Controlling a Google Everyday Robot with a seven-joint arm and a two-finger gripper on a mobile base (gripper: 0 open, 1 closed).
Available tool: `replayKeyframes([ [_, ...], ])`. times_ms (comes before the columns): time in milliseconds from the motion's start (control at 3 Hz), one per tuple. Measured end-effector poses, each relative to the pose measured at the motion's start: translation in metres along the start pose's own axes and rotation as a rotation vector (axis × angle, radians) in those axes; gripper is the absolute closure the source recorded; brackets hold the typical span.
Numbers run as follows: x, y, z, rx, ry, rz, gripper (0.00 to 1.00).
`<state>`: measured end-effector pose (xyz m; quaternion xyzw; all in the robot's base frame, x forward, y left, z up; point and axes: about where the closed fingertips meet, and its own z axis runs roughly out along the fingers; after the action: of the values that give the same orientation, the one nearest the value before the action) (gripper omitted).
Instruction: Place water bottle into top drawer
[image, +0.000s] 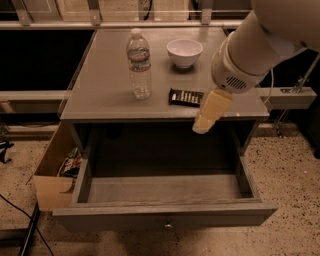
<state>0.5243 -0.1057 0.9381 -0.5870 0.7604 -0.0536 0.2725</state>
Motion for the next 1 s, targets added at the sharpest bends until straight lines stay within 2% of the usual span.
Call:
replayKeyframes([
  [333,-0.010,-0.010,0.008,0.007,-0.039,0.024,0.00],
  [1000,-0.064,-0.048,0.037,-0.012,-0.226,0.086,0.00],
])
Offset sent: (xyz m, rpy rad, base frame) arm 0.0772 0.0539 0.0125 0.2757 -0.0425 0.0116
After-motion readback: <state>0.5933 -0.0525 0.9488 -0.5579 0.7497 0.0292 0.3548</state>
